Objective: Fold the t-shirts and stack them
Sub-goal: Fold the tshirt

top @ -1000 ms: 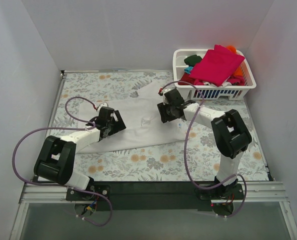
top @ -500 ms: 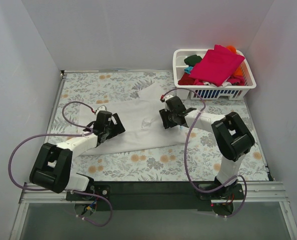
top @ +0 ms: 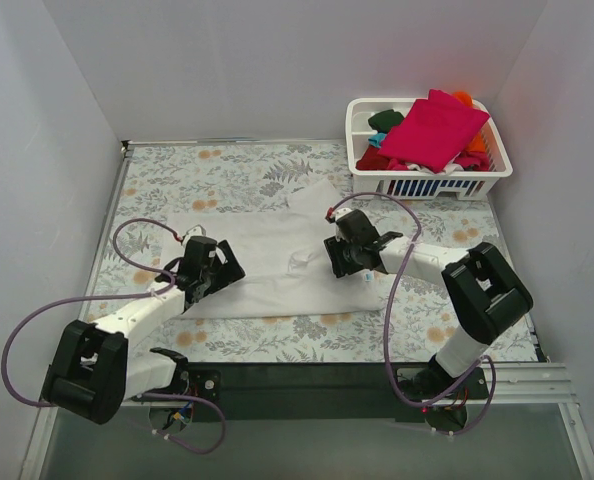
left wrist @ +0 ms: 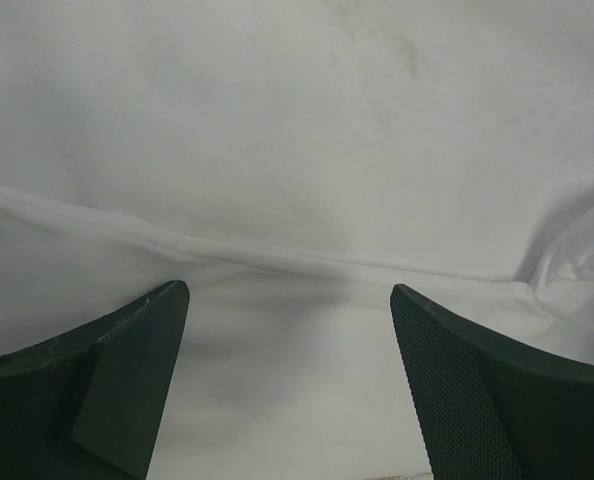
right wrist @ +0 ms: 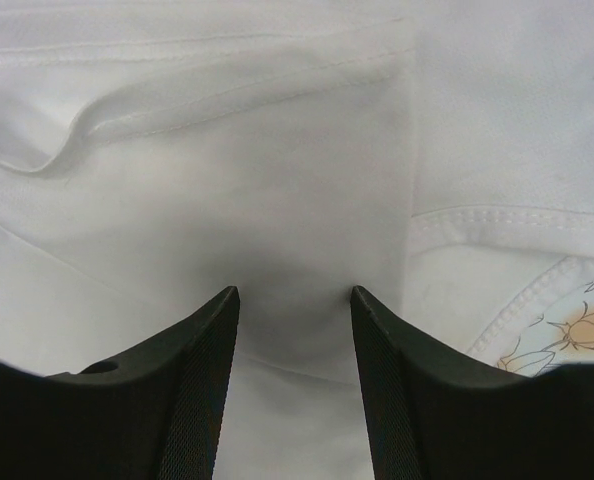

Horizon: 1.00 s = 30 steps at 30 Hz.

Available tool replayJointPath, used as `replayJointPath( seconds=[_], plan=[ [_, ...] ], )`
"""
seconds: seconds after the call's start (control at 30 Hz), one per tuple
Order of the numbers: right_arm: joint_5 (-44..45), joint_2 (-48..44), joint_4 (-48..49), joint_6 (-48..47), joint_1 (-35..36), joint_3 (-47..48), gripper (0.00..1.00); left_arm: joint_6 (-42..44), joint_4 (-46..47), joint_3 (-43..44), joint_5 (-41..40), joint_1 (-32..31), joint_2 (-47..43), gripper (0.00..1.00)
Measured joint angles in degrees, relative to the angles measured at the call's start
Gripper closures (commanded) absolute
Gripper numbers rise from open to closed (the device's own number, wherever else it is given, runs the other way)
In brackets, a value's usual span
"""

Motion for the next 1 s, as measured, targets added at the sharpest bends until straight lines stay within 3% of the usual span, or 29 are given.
replayJointPath(
  seconds=[0.23,0.37,0.5,0.8,1.0],
  plan=[
    [-0.3,-2.2,-3.5,0.6,1.0,-1.0,0.55,-0.5,-4.7,0.7,-1.3,-0.2,-5.0,0.23],
    [-0.2,-3.9,-7.6,1.0,1.1,-1.0,0.55,0.7,-6.4,6.9,-5.6,-0.2,-4.5,0.21],
    [0.0,-6.7,-10.3,0.8,1.2,0.0,0.55,2.9,-4.2,14.9,-9.6,0.8,1.4,0.20],
    [-0.7,-13.5,-10.8,-0.8,1.2,2.2,0.54,9.1,0.0,24.3,-12.8,12.6,19.6,0.21],
    [-1.4,-15.5,-9.8,-0.9,1.2,1.5,0.54,12.9,2.4,34.6,-13.6,16.3,29.4,0.23]
  ],
)
